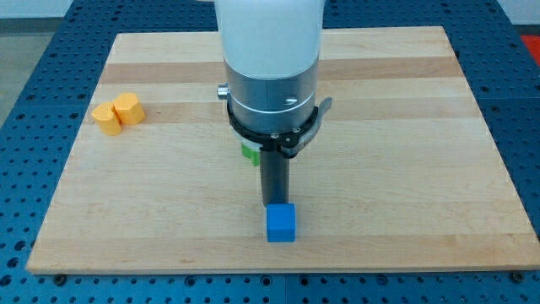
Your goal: Push the blue triangle into the blue cube
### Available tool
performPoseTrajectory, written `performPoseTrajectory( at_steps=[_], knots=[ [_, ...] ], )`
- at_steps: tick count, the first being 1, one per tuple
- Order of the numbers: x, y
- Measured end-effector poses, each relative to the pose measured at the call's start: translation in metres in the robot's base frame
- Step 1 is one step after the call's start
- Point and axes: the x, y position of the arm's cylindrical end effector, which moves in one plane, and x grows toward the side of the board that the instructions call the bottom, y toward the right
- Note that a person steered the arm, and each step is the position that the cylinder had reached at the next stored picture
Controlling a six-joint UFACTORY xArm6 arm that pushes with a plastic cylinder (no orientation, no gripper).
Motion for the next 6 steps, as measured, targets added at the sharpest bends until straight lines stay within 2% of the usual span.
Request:
performPoseTrajectory(
  at_steps=[1,2,3,6],
  knots=[
    [0.000,-0.002],
    [-0.002,-0.046],
    [-0.027,-0.096],
    [-0.227,-0.129]
  ],
)
